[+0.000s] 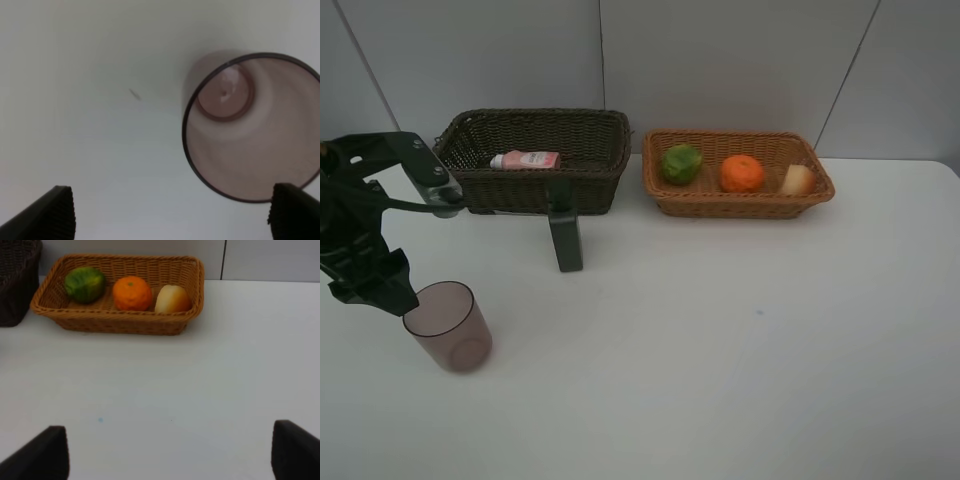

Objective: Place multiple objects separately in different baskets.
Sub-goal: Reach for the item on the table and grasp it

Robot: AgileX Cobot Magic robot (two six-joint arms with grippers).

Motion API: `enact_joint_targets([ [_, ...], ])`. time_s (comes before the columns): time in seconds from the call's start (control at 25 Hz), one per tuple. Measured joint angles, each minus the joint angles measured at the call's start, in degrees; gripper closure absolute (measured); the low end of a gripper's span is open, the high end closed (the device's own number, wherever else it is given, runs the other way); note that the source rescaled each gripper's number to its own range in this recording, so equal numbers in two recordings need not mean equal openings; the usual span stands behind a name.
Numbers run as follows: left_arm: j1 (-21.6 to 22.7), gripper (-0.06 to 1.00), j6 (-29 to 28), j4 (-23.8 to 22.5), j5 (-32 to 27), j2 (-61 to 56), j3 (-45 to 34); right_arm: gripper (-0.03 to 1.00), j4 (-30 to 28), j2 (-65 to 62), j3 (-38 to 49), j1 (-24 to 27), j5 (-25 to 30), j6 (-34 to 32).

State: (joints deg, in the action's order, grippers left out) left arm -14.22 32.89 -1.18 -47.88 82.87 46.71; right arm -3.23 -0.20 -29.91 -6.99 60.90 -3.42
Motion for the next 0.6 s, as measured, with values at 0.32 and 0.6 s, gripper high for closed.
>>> enact_joint_targets([
  [0.32, 0.00, -0.06, 0.47, 0.77, 10.67, 0.30, -4.55, 0.24, 0.00, 0.00, 0.00, 0.00, 0.00, 0.00],
  [0.6, 0.00, -0.06, 0.72, 1.64, 13.14, 0.30, -6.23, 0.24, 0.00, 0.00, 0.00, 0.00, 0.00, 0.00],
])
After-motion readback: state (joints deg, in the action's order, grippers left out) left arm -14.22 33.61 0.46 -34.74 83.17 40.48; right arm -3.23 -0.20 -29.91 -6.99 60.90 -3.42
